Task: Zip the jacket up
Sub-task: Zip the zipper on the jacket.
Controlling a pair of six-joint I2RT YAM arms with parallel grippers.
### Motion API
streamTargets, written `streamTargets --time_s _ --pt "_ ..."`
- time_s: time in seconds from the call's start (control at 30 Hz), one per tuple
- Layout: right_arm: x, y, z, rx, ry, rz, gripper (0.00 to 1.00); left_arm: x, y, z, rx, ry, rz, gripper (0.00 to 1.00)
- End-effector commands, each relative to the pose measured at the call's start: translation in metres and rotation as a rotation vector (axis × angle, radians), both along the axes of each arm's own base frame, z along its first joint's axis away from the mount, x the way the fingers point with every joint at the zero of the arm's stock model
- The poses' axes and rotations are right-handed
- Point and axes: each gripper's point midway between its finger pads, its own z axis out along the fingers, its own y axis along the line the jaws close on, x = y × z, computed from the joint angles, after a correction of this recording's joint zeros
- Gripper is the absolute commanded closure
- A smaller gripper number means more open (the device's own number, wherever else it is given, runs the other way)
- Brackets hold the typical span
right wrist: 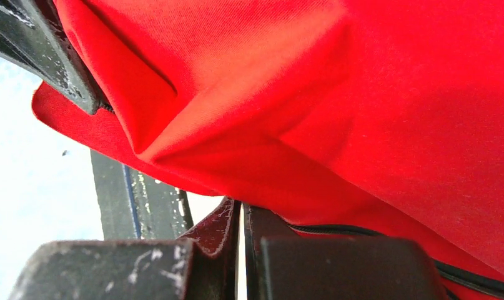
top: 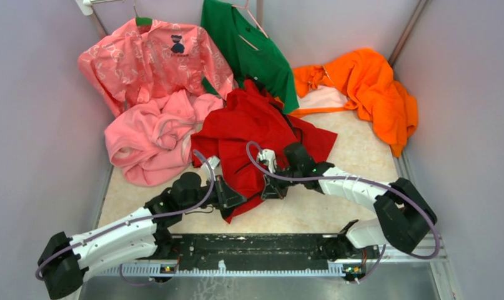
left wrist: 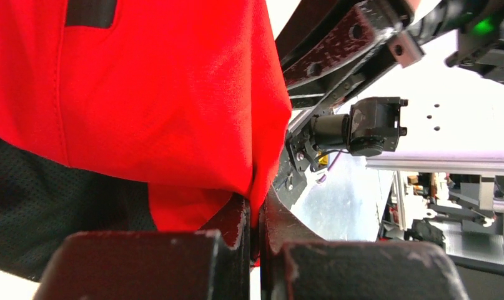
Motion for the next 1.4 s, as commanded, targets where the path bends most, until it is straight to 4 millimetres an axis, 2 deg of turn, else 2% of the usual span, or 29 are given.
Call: streamTargets --time_s 0.0,0.33,0.57,0.73,0.97,1.07,1.2,1.23,1.27,1.3,1.37 --pt "0.029 -0.022 0.018 -0.15 -0.198 -0.042 1.0 0.003 0.01 0.009 0.049 -0.03 0.03 1.0" --pt "0.056 -0.083 0.006 -0.566 -0.337 0.016 1.0 -0.009 0.023 0.015 0.105 -0.008 0.009 1.0" --pt "0.086 -0.117 0.016 -0.757 -0.507 -0.011 1.0 -0.026 0.03 0.013 0.151 0.043 -0.052 1.0" --pt "0.116 -0.135 0.032 -0.852 -0.63 -0.07 1.0 -0.043 0.041 0.015 0.188 0.106 -0.086 1.0" --pt "0.176 -0.161 0.064 -0.923 -0.747 -0.192 1.0 -0.072 0.06 0.004 0.256 0.246 -0.13 1.0" --pt "0.192 -0.166 0.081 -0.94 -0.81 -0.228 1.0 -0.08 0.067 -0.003 0.286 0.293 -0.136 1.0" --pt "0.203 -0.161 0.108 -0.914 -0.883 -0.25 1.0 -0.09 0.076 -0.011 0.323 0.345 -0.14 1.0" --pt "0.202 -0.157 0.115 -0.887 -0.889 -0.246 1.0 -0.09 0.079 -0.01 0.329 0.343 -0.131 0.94" --pt "0.199 -0.152 0.12 -0.852 -0.882 -0.231 1.0 -0.088 0.08 -0.005 0.328 0.326 -0.121 0.81" --pt "0.191 -0.143 0.123 -0.797 -0.859 -0.202 1.0 -0.084 0.08 0.005 0.312 0.288 -0.112 0.75" --pt "0.168 -0.124 0.124 -0.69 -0.813 -0.128 1.0 -0.074 0.076 0.039 0.238 0.164 -0.104 0.6"
